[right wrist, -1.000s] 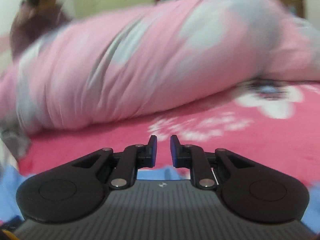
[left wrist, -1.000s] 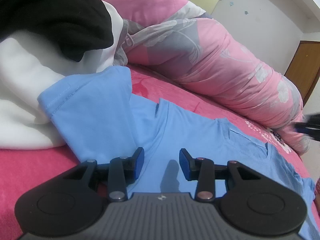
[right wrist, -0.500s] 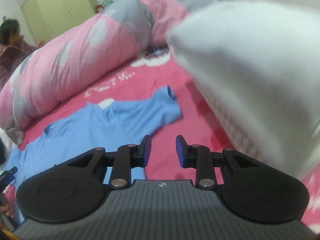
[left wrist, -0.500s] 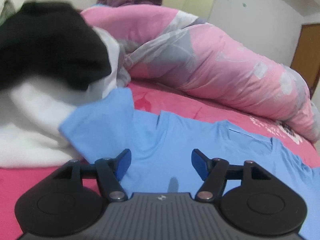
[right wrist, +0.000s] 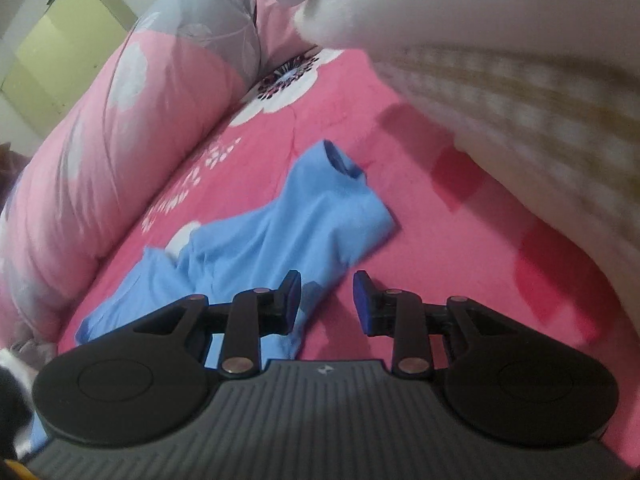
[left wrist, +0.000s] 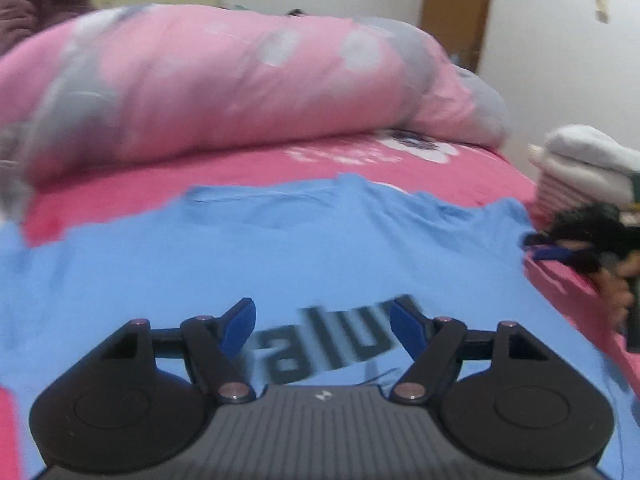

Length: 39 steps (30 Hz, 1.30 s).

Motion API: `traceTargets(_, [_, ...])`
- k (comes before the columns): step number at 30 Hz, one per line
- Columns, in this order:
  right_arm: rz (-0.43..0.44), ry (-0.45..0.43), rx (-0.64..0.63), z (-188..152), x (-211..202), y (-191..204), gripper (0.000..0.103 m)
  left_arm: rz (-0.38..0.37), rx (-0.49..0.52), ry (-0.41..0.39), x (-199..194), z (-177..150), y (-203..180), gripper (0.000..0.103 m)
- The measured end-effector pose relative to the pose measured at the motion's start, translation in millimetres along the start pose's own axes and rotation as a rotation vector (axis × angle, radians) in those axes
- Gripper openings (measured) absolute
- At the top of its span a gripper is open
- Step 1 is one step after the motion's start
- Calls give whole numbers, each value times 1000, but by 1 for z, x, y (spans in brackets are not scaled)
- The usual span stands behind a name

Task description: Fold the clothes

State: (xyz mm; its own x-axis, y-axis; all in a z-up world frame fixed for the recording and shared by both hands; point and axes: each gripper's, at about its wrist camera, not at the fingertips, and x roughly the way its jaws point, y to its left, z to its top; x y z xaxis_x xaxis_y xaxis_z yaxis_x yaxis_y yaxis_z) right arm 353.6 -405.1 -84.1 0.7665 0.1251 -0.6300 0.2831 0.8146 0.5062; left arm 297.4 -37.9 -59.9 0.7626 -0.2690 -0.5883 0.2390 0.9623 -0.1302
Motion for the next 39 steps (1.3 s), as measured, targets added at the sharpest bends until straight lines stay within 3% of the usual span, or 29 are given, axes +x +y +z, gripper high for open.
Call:
traceTargets(5, [-23,-39,87,-1,20,-3,28,-71,-49,-12,24,-24,0,73])
traceTargets(9, [27,-90,198,-1,24,-15,30,-127,-143,-33,23,-33,16,72])
traceTargets(11, [9,-113,193,1,27,-14,23,-153,-189,-49,21,-36,25,72])
traceTargets(12, [-10,-126,173,3,28,-11,6,-165,-211,-56,20,-38,29,72])
traceTargets(15, [-9,-168,82,10,25,8,4,-166,-289,-83,19,-42,42,72])
traceTargets(18, [36,-223,-184,15,12,63,3,-175,-392,-109,17,-44,60,71])
traceTargets(23, [151,-175,-915,-46,-14,157,3,-193,-482,-122,20,-47,78,71])
traceTargets(25, [189,-110,-1202,-91,-24,171,4,-192,-477,-125,19,-48,77,71])
traceTargets(27, [161,-51,-1446,-136,-24,173,4,-196,-483,-128,20,-48,78,71])
traceTargets(29, [142,3,-1631,-170,-21,167,4,-198,-485,-129,20,-49,78,71])
traceTargets(31, [106,-45,-1734,-185,-23,161,6,-196,-480,-130,21,-49,78,71])
traceTargets(34, [139,-22,-1626,-163,-35,163,11,-196,-478,-131,21,-49,77,71])
traceTargets(36, [225,-24,-1482,-137,-49,162,15,-197,-477,-131,21,-49,77,71])
traceTargets(38, [319,-10,-1243,-98,-57,159,17,-197,-477,-131,22,-49,77,71])
traceTargets(39, [308,10,-1175,-89,-48,159,20,-197,-477,-131,22,-49,78,71])
